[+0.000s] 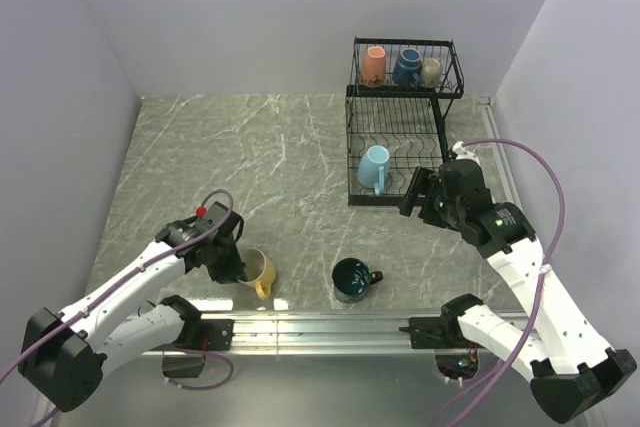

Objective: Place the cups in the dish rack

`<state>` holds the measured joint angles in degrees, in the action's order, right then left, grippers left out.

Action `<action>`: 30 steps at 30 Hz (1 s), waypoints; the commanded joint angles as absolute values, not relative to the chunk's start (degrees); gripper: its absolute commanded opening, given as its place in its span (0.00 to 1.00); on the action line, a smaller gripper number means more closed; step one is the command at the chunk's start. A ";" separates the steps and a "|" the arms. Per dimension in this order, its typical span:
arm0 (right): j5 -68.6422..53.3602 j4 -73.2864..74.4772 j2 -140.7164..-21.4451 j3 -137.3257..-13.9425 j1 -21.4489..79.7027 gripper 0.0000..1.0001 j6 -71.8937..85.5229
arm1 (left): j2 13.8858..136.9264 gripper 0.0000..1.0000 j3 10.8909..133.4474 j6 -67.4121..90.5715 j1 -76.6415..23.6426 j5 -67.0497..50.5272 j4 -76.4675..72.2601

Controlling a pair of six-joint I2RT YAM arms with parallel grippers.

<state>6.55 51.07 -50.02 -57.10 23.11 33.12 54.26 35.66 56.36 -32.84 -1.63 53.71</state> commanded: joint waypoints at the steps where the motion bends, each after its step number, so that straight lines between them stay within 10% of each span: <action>1: 8.09 51.15 -49.48 -59.50 22.85 0.93 32.17 | 55.99 0.00 35.41 57.48 -33.75 -0.62 50.45; 18: 5.72 50.19 -49.04 -62.66 22.50 0.93 32.52 | 59.41 0.00 57.12 49.57 -33.75 -3.86 52.39; 30: -41.55 24.81 -51.68 -64.43 22.15 1.00 43.39 | 57.22 0.00 63.20 50.17 -23.57 -31.96 28.77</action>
